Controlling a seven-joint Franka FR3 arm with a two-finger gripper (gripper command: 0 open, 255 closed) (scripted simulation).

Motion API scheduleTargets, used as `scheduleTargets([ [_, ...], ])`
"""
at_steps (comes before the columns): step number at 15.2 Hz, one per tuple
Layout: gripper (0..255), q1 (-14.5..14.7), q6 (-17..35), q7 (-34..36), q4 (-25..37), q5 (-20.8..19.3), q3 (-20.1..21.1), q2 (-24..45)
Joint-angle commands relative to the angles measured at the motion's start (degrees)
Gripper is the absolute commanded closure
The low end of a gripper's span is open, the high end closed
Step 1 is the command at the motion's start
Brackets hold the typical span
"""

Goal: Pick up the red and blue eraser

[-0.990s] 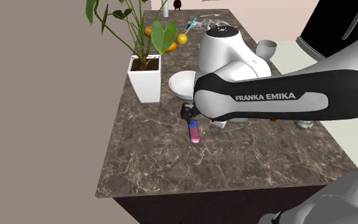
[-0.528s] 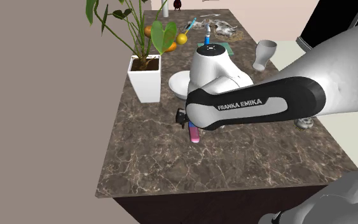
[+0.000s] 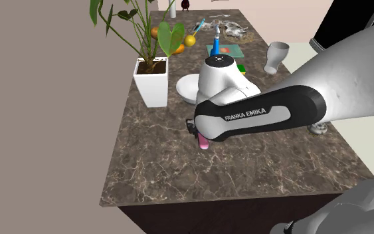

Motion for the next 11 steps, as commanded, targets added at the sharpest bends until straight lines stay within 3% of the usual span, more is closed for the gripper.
scheduleTargets([
  [1,255,0.1,0.3,0.0,-0.1,0.1,0.1,0.3],
  [7,255,0.2,0.4,0.1,-0.1,0.1,0.2,0.4],
  [11,255,0.3,-3.2,-0.2,1.1,0.4,0.0,-2.0],
])
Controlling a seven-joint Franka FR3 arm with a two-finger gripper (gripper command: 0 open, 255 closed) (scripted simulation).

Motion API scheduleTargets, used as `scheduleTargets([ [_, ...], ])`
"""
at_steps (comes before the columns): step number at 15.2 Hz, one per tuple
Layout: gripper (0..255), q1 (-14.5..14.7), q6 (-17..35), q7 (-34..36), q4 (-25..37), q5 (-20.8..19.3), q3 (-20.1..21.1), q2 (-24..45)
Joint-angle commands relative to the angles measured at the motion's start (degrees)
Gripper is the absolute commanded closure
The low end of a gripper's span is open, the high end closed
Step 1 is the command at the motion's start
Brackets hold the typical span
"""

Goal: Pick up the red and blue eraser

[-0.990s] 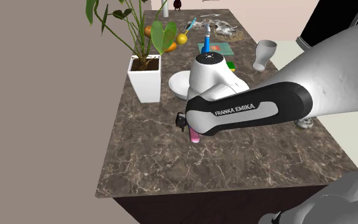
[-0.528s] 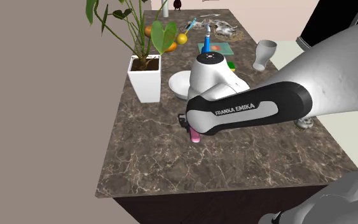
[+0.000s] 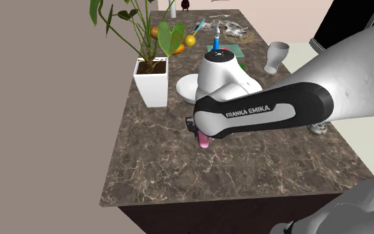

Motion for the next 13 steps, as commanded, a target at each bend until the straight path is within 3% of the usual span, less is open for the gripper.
scheduleTargets([
  [1,255,0.1,-1.8,-0.1,0.6,0.2,-0.1,-1.2],
  [13,255,0.2,-10.6,-0.6,4.8,0.6,-0.5,-5.8],
])
